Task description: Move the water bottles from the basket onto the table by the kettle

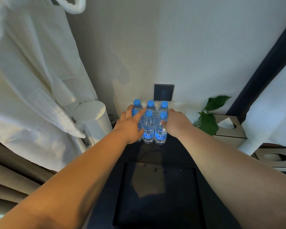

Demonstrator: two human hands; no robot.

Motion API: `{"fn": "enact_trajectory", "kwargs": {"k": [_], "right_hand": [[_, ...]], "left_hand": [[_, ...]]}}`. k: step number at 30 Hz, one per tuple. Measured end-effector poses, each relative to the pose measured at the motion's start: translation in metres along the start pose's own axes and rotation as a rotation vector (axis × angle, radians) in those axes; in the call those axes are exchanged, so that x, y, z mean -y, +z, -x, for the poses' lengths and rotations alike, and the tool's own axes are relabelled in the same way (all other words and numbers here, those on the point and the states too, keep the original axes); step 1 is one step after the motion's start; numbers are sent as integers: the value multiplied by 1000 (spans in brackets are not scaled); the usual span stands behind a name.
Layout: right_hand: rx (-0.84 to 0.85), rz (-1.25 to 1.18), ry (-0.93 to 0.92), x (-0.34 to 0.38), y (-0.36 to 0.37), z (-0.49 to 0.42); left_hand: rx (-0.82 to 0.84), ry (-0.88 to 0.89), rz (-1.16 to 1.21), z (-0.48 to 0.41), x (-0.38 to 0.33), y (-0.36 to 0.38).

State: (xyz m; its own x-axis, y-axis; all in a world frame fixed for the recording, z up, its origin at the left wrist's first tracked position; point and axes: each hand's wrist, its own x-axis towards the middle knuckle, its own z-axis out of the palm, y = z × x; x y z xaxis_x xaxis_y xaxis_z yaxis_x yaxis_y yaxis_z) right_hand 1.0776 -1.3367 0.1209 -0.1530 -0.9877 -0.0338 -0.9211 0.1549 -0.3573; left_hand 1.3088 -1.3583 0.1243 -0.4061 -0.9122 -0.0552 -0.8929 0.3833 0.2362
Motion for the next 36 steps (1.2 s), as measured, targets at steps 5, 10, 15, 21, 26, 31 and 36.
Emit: {"fn": "enact_trajectory", "kwargs": {"k": [5,10,15,21,26,31,36], "right_hand": [[27,39,-6,-24,3,20],[49,62,-30,-47,8,44],[49,72,-60,-62,20,74],[90,127,-24,-63,22,116],[144,174,40,-58,11,154],[84,141,77,-49,-1,199],[62,94,106,-36,4,264]], "left_hand": [[-83,-104,130,21,2,5],[-63,-171,99,51,3,17],[14,-203,32,81,-5,26],[46,-205,0,115,-16,30],[65,-178,-4,145,-21,22],[74,-135,-5,181,-17,15],[76,-88,6,228,-13,11]]}}
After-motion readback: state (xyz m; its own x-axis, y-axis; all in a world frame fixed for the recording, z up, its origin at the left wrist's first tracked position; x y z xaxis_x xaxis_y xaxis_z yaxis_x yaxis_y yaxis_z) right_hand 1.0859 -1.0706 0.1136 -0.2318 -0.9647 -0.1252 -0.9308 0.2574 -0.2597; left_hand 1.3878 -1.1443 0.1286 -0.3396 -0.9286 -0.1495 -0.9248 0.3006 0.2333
